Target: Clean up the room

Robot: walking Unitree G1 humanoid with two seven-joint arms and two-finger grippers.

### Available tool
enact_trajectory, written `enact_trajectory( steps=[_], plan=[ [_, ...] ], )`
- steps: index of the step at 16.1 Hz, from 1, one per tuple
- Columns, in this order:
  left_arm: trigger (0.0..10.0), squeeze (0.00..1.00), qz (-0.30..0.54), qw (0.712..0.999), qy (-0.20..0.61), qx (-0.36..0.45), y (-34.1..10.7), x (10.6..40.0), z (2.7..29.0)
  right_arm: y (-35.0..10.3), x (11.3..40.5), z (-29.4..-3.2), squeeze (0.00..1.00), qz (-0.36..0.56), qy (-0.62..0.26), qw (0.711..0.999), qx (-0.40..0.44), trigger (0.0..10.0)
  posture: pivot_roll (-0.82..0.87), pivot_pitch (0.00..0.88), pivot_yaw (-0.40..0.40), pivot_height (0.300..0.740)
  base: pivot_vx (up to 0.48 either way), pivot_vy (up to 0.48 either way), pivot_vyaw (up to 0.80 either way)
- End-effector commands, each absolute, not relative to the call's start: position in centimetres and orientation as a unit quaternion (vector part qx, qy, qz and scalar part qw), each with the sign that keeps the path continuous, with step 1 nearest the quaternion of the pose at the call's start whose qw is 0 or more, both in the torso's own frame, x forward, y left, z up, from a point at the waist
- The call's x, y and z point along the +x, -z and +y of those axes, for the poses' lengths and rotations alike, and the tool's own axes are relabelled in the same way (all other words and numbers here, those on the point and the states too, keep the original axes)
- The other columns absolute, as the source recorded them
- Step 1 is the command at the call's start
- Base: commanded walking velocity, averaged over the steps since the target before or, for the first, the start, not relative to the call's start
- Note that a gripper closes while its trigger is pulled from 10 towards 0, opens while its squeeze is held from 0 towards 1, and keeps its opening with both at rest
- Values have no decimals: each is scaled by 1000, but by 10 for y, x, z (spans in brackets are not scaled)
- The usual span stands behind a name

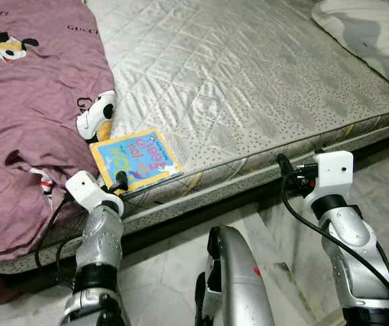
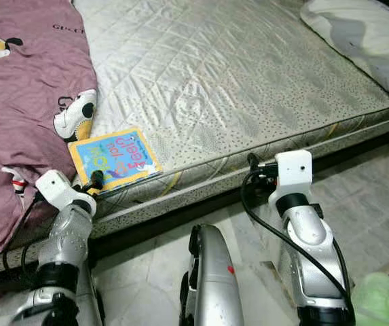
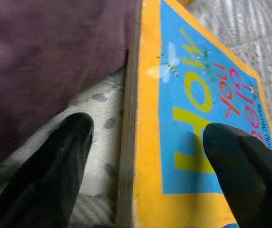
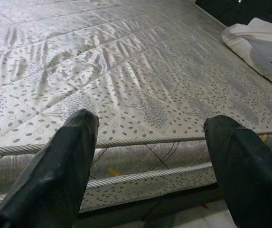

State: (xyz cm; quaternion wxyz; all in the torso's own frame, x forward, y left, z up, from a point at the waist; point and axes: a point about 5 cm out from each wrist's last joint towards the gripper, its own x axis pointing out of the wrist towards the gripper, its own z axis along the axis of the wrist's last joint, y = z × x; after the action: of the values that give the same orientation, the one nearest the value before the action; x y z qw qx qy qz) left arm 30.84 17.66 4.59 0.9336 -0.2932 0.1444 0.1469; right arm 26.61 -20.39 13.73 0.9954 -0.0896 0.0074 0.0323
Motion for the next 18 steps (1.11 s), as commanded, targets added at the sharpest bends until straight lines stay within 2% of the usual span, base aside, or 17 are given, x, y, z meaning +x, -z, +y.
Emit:
enact_trajectory(
  steps=[1, 3, 5, 6, 7, 8, 9, 18],
  plan=[
    [10000, 0, 166, 927, -134, -307, -38, 309, 173, -136, 265, -214, 0, 18, -17, 995, -98, 10000, -189, 151, -157, 539, 0, 0, 0],
    [10000, 0, 178, 926, -104, -316, -36, 315, 169, -137, 265, -215, 0, 18, -15, 995, -100, 10000, -197, 149, -159, 539, 0, 0, 0],
    [10000, 0, 181, 913, -61, -359, -34, 323, 163, -139, 266, -214, 0, 15, -15, 995, -102, 10000, -209, 141, -161, 539, 0, 0, 0],
    [9647, 0, 178, 909, -54, -373, -34, 324, 162, -140, 267, -214, 0, 14, -15, 995, -102, 10000, -213, 138, -161, 539, 0, 0, 0],
    [5294, 0, 176, 899, -42, -399, -34, 325, 159, -141, 267, -215, 0, 12, -15, 994, -105, 10000, -213, 137, -161, 539, 0, 0, 0],
    [431, 0, 174, 885, -42, -430, -32, 325, 159, -141, 268, -215, 0, 11, -15, 994, -105, 10000, -215, 132, -160, 539, 0, 0, 0],
    [0, 0, 171, 874, -38, -454, -32, 326, 158, -142, 270, -216, 0, 9, -13, 994, -106, 10000, -215, 121, -158, 539, 0, 0, 0],
    [0, 0, 156, 866, 4, -476, -44, 340, 142, -148, 286, -207, 0, -11, -28, 994, -107, 10000, -201, 66, -166, 539, 0, 0, 0]
  ],
)
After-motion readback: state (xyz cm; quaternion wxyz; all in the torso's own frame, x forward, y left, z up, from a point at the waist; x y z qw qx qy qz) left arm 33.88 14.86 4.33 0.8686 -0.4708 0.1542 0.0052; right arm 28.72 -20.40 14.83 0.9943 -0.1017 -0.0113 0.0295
